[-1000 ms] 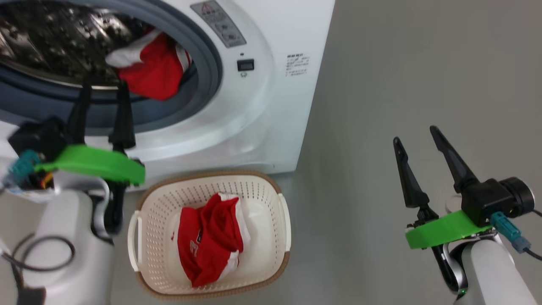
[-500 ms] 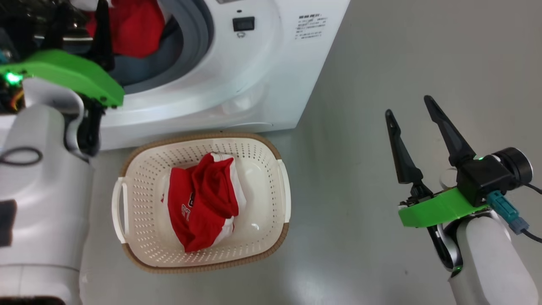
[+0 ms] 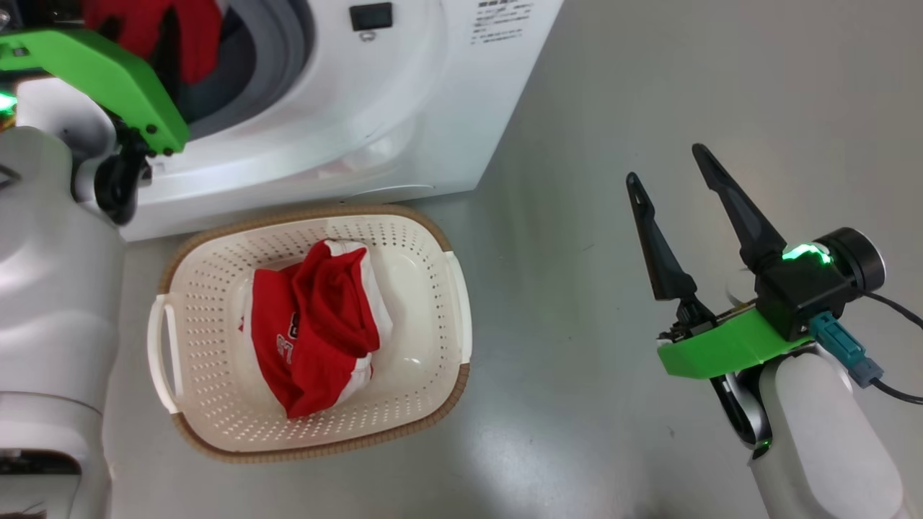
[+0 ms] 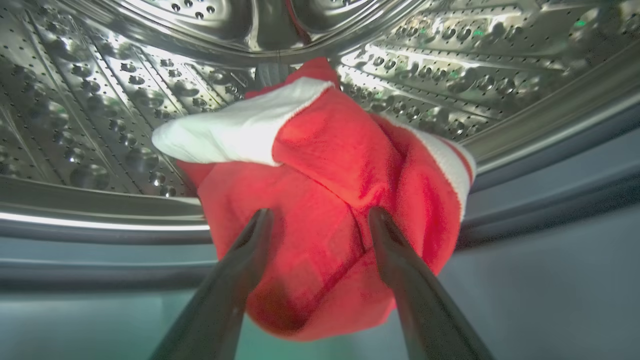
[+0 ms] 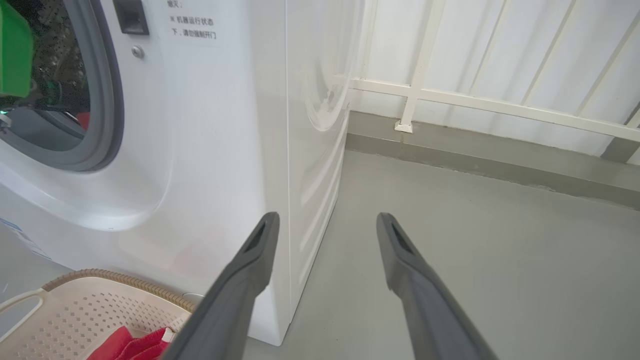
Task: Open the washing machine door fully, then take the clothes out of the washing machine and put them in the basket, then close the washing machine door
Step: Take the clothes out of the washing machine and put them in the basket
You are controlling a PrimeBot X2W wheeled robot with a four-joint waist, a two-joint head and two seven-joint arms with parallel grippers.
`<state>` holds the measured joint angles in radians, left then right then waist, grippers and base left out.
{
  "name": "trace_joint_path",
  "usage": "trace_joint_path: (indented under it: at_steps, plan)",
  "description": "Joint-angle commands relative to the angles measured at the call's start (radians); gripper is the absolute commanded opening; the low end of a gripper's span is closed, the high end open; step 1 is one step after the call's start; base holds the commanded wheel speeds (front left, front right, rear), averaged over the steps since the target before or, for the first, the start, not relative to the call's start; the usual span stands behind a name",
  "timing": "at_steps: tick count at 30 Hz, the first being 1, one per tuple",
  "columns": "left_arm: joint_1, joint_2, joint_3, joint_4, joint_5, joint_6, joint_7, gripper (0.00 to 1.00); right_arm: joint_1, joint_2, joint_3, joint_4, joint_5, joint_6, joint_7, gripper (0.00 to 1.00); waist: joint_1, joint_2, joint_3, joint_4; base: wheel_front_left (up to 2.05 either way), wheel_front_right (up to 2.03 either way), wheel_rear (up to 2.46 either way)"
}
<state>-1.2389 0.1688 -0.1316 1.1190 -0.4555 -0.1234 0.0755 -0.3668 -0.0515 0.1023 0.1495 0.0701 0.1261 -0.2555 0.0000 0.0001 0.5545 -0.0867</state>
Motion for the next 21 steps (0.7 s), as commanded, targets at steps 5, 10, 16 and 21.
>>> trace_joint_path:
  at_steps: [5,10,16,21]
  plan:
    - [-0.032,0.054,-0.030,0.028,-0.017,-0.006,0.075,1.00,-0.012,0.001,0.041,-0.022,0.020,0.005,-0.006,1.00,0.0000,-0.0001,0.007,-0.022,0.00,0.00,0.00]
    - [-0.037,0.073,-0.064,0.053,-0.015,-0.007,0.108,1.00,-0.014,0.001,0.055,-0.016,0.031,0.005,-0.006,1.00,0.0000,-0.0001,0.006,-0.040,0.00,0.00,0.00]
    - [-0.016,0.079,-0.094,0.049,-0.057,-0.007,0.124,0.47,-0.006,0.001,0.067,-0.007,0.045,0.005,-0.006,1.00,0.0000,-0.0001,-0.004,-0.058,0.00,0.00,0.00]
    - [-0.002,0.090,-0.126,0.004,-0.097,-0.007,0.101,0.00,-0.004,0.001,0.065,-0.003,0.048,0.005,-0.006,1.00,0.0000,-0.0001,-0.007,-0.059,0.00,0.00,0.00]
